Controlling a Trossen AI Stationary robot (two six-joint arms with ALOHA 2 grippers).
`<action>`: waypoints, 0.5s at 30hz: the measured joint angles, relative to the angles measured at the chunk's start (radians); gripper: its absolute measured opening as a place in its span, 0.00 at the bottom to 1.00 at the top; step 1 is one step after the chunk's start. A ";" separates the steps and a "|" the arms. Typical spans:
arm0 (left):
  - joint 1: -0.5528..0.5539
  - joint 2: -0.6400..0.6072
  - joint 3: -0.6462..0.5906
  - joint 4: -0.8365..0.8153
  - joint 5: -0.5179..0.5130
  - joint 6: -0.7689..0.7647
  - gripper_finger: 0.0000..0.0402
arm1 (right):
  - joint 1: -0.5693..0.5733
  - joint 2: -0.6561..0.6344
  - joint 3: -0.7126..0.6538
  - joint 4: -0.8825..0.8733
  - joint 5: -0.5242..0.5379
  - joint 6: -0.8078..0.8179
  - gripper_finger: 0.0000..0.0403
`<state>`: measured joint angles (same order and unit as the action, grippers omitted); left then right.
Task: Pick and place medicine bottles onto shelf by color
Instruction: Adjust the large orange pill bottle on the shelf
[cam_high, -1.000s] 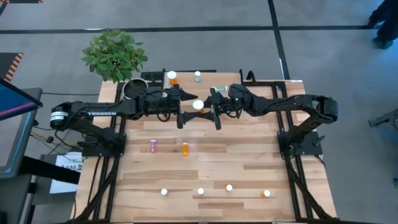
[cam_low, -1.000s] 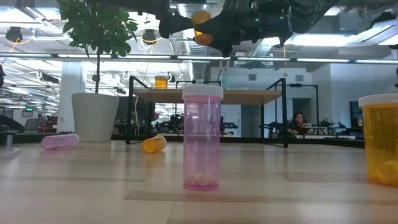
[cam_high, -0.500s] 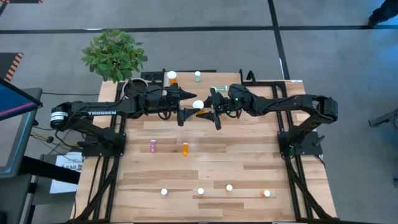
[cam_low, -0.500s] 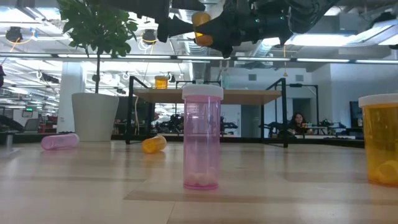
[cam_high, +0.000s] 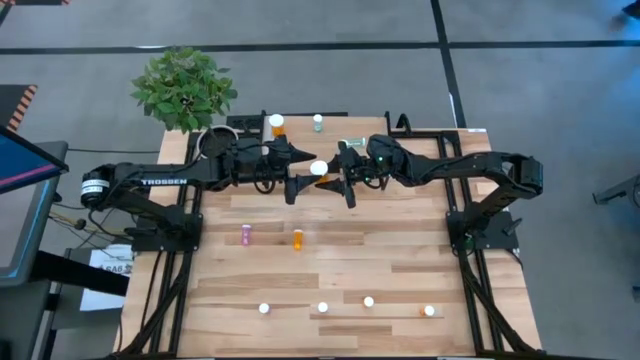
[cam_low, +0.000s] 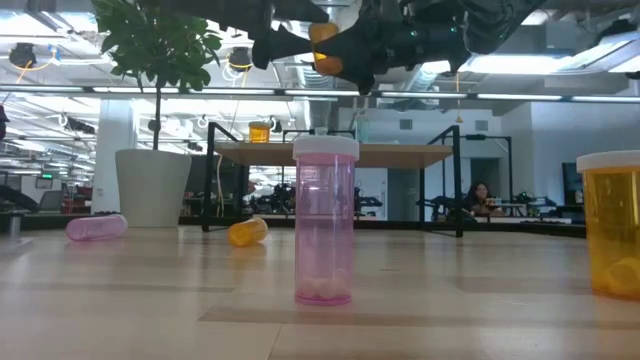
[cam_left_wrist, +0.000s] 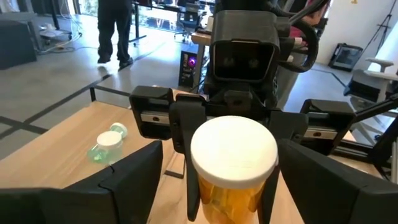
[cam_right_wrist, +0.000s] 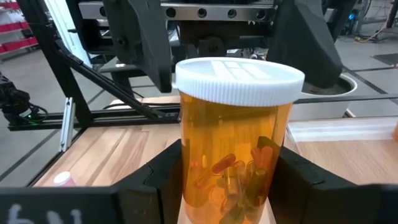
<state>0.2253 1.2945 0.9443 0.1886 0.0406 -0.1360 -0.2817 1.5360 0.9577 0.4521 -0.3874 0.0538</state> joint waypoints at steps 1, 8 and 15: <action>0.000 0.000 0.000 0.000 0.000 0.000 0.74 | 0.000 0.000 0.000 -0.001 0.000 0.000 0.50; -0.001 0.000 0.000 0.001 0.000 0.014 0.64 | 0.000 0.000 0.000 -0.003 0.000 0.003 0.50; -0.009 0.019 0.001 0.011 0.009 0.026 0.58 | 0.000 0.000 0.000 -0.007 -0.003 0.025 0.50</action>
<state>0.2161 1.3135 0.9455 0.1997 0.0496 -0.1101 -0.2821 1.5364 0.9573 0.4450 -0.3901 0.0784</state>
